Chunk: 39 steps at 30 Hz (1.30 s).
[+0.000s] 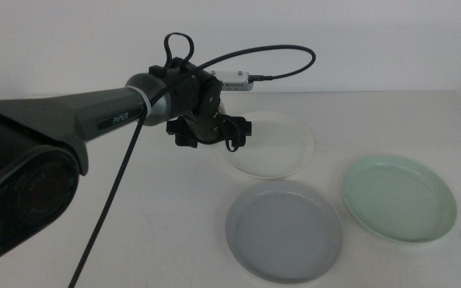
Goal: Stack the three bowls on top of each other.
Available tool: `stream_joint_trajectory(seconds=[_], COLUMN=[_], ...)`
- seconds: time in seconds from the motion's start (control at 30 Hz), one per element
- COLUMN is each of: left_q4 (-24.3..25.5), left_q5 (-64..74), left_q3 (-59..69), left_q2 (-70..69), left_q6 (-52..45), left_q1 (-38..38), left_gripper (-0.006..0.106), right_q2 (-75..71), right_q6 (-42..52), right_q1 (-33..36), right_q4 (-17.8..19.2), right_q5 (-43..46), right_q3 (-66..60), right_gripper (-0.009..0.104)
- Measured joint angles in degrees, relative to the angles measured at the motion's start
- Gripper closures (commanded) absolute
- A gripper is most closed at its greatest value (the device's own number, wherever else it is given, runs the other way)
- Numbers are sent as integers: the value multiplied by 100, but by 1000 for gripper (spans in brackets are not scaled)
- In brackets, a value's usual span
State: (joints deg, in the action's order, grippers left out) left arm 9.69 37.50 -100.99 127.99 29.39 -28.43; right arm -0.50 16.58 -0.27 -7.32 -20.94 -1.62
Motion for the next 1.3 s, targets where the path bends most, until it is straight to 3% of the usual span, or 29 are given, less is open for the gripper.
stream_joint_trajectory(seconds=[0.1, 0.13, 0.4, 0.47, 0.67, 0.87, 1.3], left_q4=[-26, -75, -179, -190, -221, -95, 88], left_q5=[-55, -100, -187, -241, -357, -50, -620], left_q3=[0, 0, 0, -6, -95, 109, 2877], left_q2=[88, 141, 214, 214, 25, -1052, -3219], left_q6=[0, 0, 0, 11, 88, -100, 240], left_q1=[0, 0, 0, 0, 42, -46, -923], left_gripper=[16, 28, 91, 100, 100, 100, 100], right_q2=[0, 0, 0, 0, 0, 0, 0], right_q6=[0, 0, 0, 0, 0, 0, 0], right_q1=[0, 0, 0, 0, 0, 0, 0], right_q4=[0, 0, 0, 0, 0, 0, 0], right_q5=[-8, -11, -11, -11, -11, -15, -15], right_q3=[0, 0, 0, 0, 0, 0, 0], right_gripper=[62, 62, 62, 62, 62, 62, 62])
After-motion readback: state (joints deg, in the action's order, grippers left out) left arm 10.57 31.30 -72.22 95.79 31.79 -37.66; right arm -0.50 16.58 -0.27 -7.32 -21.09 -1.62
